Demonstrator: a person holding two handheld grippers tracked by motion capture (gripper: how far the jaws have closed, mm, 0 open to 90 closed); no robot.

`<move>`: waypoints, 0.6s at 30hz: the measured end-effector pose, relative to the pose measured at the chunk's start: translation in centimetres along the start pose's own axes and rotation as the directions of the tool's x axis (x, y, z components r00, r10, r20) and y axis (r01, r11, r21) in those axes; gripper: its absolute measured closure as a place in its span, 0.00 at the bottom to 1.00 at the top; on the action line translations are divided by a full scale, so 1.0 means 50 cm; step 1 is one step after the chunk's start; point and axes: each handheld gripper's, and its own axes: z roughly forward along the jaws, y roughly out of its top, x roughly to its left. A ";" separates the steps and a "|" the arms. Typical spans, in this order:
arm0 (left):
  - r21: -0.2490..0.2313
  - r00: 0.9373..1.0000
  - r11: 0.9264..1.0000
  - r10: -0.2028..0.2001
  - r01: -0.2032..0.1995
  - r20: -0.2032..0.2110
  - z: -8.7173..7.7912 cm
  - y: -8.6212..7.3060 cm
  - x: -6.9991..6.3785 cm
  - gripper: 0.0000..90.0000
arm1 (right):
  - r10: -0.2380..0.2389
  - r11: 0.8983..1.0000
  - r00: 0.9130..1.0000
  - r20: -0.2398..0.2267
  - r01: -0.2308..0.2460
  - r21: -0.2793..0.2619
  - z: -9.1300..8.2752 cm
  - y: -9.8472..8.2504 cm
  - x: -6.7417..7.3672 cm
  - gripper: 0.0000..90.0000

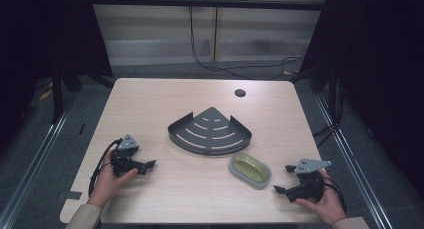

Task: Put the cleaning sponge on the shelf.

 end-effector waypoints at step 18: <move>0.000 1.000 1.000 0.000 0.000 0.000 0.000 0.000 0.000 0.09 | 0.064 0.963 0.998 -0.022 -0.055 0.265 -0.014 0.092 0.018 0.26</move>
